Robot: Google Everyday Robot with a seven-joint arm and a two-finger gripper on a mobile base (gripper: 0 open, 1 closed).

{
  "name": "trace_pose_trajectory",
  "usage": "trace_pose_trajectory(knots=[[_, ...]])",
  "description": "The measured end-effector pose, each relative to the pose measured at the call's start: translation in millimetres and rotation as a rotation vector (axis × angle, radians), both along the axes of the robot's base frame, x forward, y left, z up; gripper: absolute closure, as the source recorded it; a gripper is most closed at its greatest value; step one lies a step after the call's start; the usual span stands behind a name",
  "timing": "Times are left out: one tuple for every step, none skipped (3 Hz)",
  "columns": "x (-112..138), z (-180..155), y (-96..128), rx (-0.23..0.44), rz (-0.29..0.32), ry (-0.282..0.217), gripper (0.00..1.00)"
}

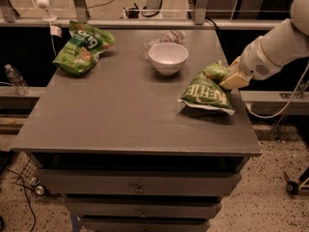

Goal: Move green jalapeno chip bag near white bowl

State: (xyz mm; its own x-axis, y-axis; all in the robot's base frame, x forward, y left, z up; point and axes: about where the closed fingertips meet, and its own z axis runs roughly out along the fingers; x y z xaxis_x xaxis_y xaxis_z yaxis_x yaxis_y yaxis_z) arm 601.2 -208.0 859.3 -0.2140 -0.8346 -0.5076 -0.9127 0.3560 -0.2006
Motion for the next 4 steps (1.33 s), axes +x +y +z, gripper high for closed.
trace_pose_trajectory(knots=[[3.6, -0.4, -3.9, 0.000, -0.014, 0.000, 1.00], [8.5, -1.2, 1.2, 0.008, -0.018, -0.017, 1.00], [32.1, 8.8, 22.6, 0.017, 0.006, -0.099, 1.00], [46.3, 15.6, 34.8, 0.016, 0.018, -0.145, 1.00]])
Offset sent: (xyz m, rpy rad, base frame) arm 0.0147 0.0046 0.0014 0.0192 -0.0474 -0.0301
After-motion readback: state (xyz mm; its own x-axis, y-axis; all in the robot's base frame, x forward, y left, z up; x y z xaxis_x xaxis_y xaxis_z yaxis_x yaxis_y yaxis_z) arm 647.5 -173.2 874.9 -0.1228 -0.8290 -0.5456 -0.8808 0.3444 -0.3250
